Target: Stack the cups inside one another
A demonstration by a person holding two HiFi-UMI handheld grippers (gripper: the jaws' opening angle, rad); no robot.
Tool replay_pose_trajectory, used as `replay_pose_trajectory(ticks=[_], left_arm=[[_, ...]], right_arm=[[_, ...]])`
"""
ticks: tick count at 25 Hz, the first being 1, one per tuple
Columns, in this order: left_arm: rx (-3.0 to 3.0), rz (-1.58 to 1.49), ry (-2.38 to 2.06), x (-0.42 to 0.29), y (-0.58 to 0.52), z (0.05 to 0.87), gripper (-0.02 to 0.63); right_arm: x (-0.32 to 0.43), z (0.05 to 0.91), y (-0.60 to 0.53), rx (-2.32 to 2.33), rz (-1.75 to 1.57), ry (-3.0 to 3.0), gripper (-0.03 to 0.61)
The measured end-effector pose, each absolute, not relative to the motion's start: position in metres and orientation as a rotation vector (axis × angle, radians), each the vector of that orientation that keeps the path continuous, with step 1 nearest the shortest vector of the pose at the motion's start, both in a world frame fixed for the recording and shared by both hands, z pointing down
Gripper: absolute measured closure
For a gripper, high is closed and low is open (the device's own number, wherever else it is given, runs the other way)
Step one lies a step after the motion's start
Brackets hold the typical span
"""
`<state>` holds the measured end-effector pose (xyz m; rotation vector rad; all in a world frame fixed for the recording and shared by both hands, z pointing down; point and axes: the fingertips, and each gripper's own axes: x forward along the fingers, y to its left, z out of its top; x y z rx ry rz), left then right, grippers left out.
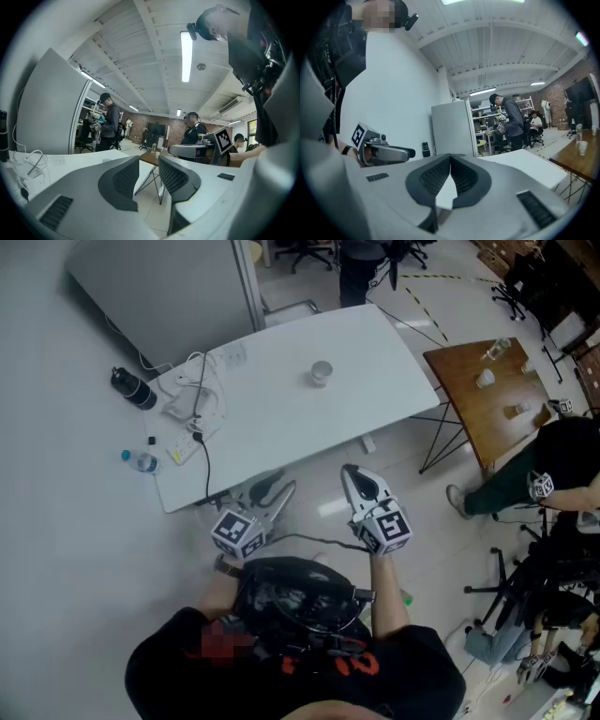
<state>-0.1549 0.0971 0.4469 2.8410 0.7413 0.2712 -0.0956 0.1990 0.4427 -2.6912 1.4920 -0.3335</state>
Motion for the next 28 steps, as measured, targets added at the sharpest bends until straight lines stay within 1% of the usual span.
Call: replay_pose_trajectory(ticks=[5, 10, 12, 13, 19, 21, 22, 23, 24, 25, 26, 27, 28], left_arm=[[2.894, 0.149, 0.657, -0.075, 0.007, 0.421, 0.482], [2.928, 0.125, 0.546, -0.033, -0.055, 0.415, 0.482], [2.925, 0.130, 0.489, -0.021, -0.068, 0.421, 0.482], [2.923, 0.136, 0.463, -0.015, -0.072, 0.425, 0.482], [2.940, 0.215, 0.308, 0.022, -0.072, 0.456, 0.482], [2.940, 0.260, 0.219, 0.027, -0.068, 0.462, 0.449], [2.942, 0.276, 0.187, 0.030, -0.065, 0.464, 0.448], [2.945, 0.292, 0.166, 0.035, -0.060, 0.466, 0.447], [2.950, 0.312, 0.148, 0.039, -0.056, 0.469, 0.429], [2.952, 0.333, 0.125, 0.042, -0.051, 0.472, 0.419], [2.953, 0.351, 0.095, 0.043, -0.048, 0.475, 0.419], [2.953, 0.369, 0.063, 0.044, -0.046, 0.478, 0.418], [2.955, 0.397, 0.039, 0.045, -0.044, 0.484, 0.406]], right_arm=[[-0.001, 0.444, 0.133, -2.684, -0.359, 1.484, 0.572], [0.068, 0.460, 0.093, -2.749, -0.441, 1.561, 0.569], [0.094, 0.483, 0.079, -2.767, -0.543, 1.635, 0.498], [0.109, 0.498, 0.073, -2.782, -0.603, 1.671, 0.477], [0.207, 0.619, 0.046, -2.871, -1.014, 1.824, 0.474], [0.221, 0.648, 0.030, -2.836, -1.158, 1.958, 0.474], [0.226, 0.661, 0.025, -2.805, -1.237, 2.023, 0.435], [0.231, 0.674, 0.024, -2.782, -1.310, 2.070, 0.423], [0.236, 0.684, 0.026, -2.775, -1.363, 2.104, 0.423], [0.239, 0.690, 0.028, -2.776, -1.392, 2.138, 0.451], [0.239, 0.693, 0.028, -2.765, -1.402, 2.180, 0.517], [0.235, 0.694, 0.026, -2.716, -1.401, 2.227, 0.545], [0.226, 0.693, 0.023, -2.614, -1.397, 2.266, 0.549]])
